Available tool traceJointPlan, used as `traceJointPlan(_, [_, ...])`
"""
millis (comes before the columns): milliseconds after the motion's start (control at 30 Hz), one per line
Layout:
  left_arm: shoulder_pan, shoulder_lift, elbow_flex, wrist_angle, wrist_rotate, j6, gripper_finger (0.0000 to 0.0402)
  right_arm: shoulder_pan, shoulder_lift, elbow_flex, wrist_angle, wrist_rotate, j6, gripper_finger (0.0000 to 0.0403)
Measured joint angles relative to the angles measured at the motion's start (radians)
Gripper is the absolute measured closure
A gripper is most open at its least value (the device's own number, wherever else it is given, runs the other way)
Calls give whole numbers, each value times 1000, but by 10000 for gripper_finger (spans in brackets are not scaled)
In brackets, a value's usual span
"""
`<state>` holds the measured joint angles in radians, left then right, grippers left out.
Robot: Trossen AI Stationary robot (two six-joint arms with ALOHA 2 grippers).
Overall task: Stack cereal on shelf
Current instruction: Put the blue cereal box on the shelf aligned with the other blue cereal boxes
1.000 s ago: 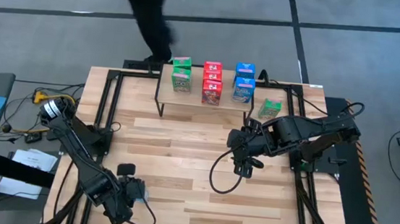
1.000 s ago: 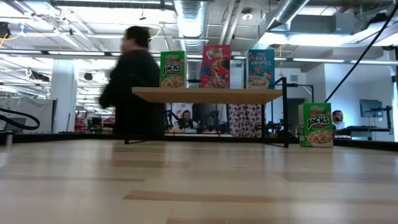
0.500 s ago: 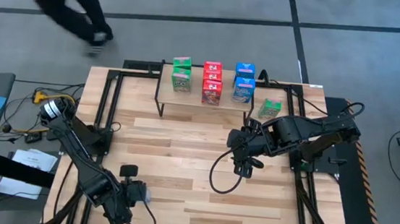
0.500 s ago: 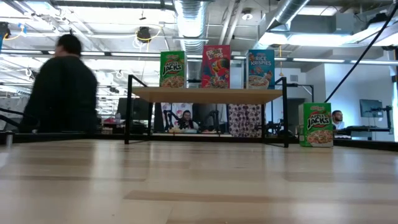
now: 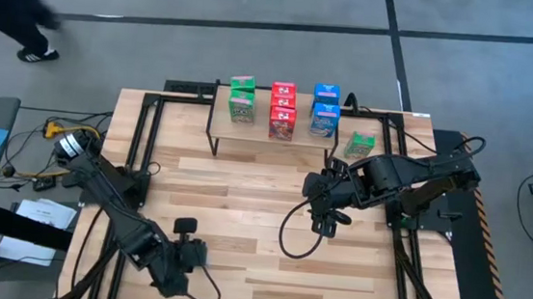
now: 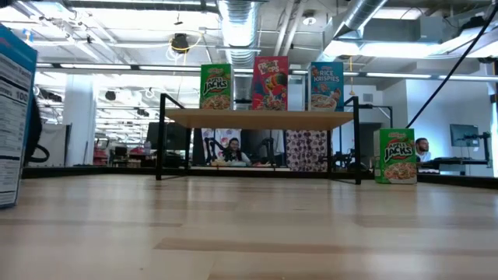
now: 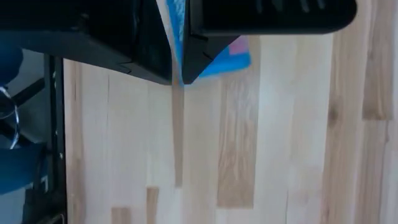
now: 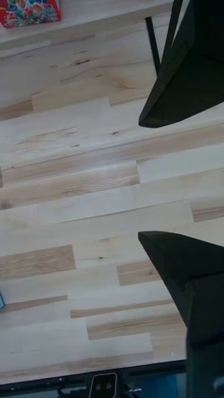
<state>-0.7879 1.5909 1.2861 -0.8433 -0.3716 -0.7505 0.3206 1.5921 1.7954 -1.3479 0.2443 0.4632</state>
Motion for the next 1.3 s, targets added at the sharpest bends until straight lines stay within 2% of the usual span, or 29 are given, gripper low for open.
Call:
traceJointPlan(133, [32, 0, 2, 11, 20, 32, 376, 0, 0, 0, 0, 0, 0, 92])
traceJointPlan(300, [39, -1, 95, -147, 96, 5, 377, 0, 0, 0, 0, 0, 0, 92])
traceJointPlan(467, [-10, -4, 187, -328, 186, -126, 377, 0, 0, 0, 0, 0, 0, 92])
traceJointPlan(600, [-66, -2, 195, -446, 239, -259, 377, 0, 0, 0, 0, 0, 0, 92])
traceJointPlan(700, [-104, 19, 195, -505, 241, -337, 377, 0, 0, 0, 0, 0, 0, 92])
traceJointPlan(833, [-134, 29, 145, -442, 212, -377, 377, 0, 0, 0, 1, 0, 0, 92])
traceJointPlan(967, [-134, 32, 41, -318, 232, -377, 377, 0, 0, 0, 2, 0, 0, 92])
traceJointPlan(1167, [-109, 32, -48, -266, 210, -403, 377, 0, 0, 0, 2, 0, 0, 92])
traceJointPlan(1300, [-90, 32, -94, -172, 210, -368, 377, 0, 0, 0, 2, 0, 0, 92])
